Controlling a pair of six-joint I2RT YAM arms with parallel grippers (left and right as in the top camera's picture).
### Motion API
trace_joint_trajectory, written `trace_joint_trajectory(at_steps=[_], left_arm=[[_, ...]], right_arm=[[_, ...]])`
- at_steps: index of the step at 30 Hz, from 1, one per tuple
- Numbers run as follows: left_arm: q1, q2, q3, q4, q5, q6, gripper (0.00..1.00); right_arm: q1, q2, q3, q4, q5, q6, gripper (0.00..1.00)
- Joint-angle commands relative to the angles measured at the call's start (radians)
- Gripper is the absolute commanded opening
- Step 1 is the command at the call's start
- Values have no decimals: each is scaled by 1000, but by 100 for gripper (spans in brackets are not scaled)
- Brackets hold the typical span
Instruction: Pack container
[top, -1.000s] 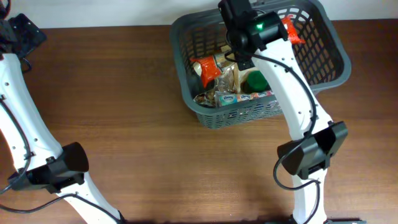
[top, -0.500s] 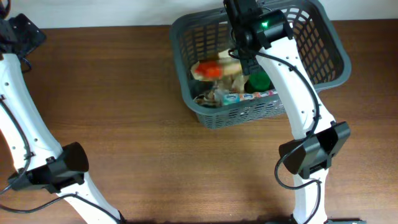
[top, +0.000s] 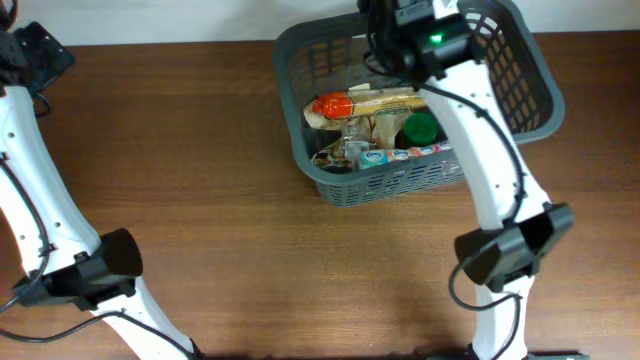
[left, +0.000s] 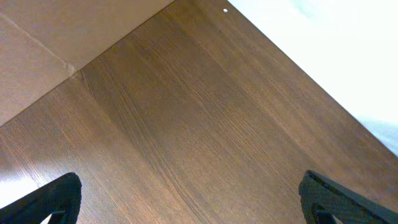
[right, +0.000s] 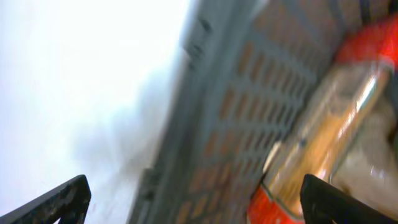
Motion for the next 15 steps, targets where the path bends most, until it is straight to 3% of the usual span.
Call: trace_joint_trajectory(at_steps=[1, 7, 15], left_arm=[[2, -26, 13, 2, 0, -13, 99], [2, -26, 13, 2, 0, -13, 99], [2, -26, 13, 2, 1, -13, 99]], right_arm=[[-64, -101, 24, 20, 10, -317, 99], [-192, -175, 24, 18, 33, -818, 99], [-395, -218, 24, -8, 33, -1256, 99]])
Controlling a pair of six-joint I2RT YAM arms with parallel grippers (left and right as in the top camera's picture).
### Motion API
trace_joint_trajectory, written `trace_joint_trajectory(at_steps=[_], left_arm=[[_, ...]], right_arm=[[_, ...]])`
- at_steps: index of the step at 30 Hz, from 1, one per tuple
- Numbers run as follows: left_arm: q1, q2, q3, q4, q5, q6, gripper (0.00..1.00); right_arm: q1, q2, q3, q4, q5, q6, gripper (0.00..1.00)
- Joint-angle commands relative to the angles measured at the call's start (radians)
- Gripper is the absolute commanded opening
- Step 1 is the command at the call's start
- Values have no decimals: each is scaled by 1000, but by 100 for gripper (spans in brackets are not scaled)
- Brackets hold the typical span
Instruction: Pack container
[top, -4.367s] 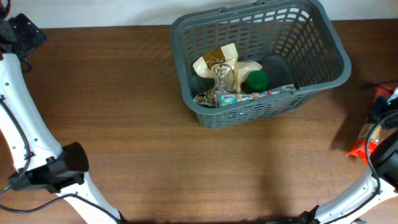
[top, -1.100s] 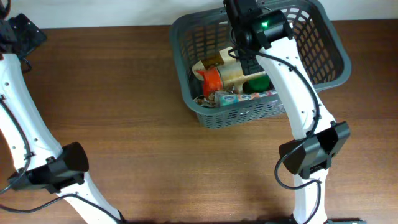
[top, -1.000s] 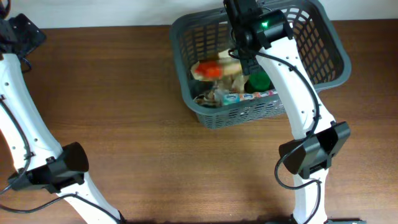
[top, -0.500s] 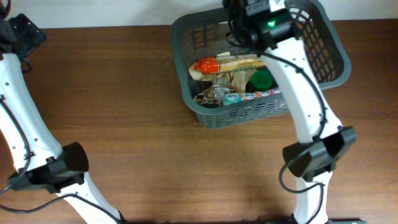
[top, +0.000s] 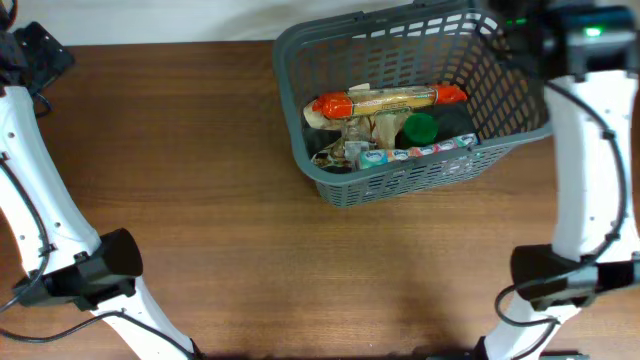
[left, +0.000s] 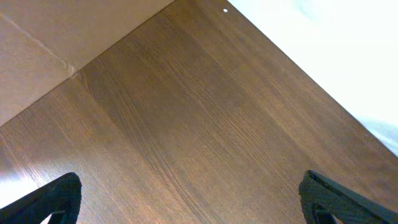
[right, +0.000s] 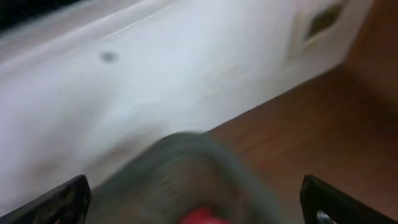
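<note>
A grey plastic basket (top: 300, 90) stands at the back middle of the table. It holds a long clear packet with red ends (top: 390, 100), a green lid (top: 421, 127), a printed tube (top: 420, 152) and clear wrappings. My right gripper (right: 196, 202) hangs open and empty by the basket's far right corner. The right wrist view is blurred and shows the grey rim (right: 205, 146) with a red patch (right: 199, 216) below. At the table's far left corner my left gripper (left: 193, 202) stays open over bare wood, holding nothing.
Brown wooden table (top: 250, 250) with a white wall (right: 155, 62) behind it. The right arm's base (top: 550, 275) stands at the front right and the left arm's base (top: 95, 270) at the front left.
My right gripper was over the back of the basket, above the packet. It is now at the basket's far right corner, and the whole packet shows. The left arm is unchanged.
</note>
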Motion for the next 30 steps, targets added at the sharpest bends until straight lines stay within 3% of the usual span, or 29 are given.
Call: trace_joint_trajectory(at_steps=[1, 9, 30], left_arm=[[2, -26, 13, 2, 1, -13, 99], [2, -26, 13, 2, 0, -13, 99], [2, -26, 13, 2, 0, -13, 99]], right_arm=[[-89, -26, 19, -35, 14, -339, 99], [-205, -26, 19, -90, 10, -385, 99], [-216, -25, 19, -92, 10, -384, 99]])
